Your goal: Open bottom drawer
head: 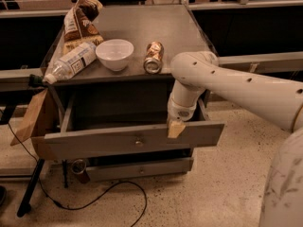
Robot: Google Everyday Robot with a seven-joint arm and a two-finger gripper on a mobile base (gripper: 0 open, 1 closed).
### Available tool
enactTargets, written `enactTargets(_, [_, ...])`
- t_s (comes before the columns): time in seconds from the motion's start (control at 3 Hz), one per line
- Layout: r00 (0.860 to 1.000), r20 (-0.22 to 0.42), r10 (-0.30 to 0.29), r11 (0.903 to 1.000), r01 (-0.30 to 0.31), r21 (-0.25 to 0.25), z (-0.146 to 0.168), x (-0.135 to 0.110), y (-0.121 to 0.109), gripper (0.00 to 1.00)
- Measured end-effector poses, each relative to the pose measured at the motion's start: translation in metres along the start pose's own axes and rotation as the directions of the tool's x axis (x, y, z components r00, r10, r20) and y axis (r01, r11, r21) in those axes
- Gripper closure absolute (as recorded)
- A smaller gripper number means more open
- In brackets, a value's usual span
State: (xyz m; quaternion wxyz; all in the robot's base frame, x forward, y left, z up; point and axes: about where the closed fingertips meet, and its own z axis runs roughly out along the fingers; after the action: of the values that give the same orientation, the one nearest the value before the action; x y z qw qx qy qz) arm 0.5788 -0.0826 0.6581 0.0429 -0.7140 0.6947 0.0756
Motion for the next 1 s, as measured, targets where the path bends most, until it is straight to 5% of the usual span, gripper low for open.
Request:
enactTargets(0.33, [0.999, -0.014, -0.043, 0.9989, 0.043, -0.021, -0.005, 0.014, 0.020, 0.96])
enactTargets(0.67, [0.999, -0.014, -0.043, 0.9989, 0.043, -0.021, -0.004, 0.013, 0.020, 0.00])
enactTargets(1.0, [0.995, -0.023, -0.101, 0.9943, 0.100, -0.038, -0.010, 0.024, 0.041, 0.00])
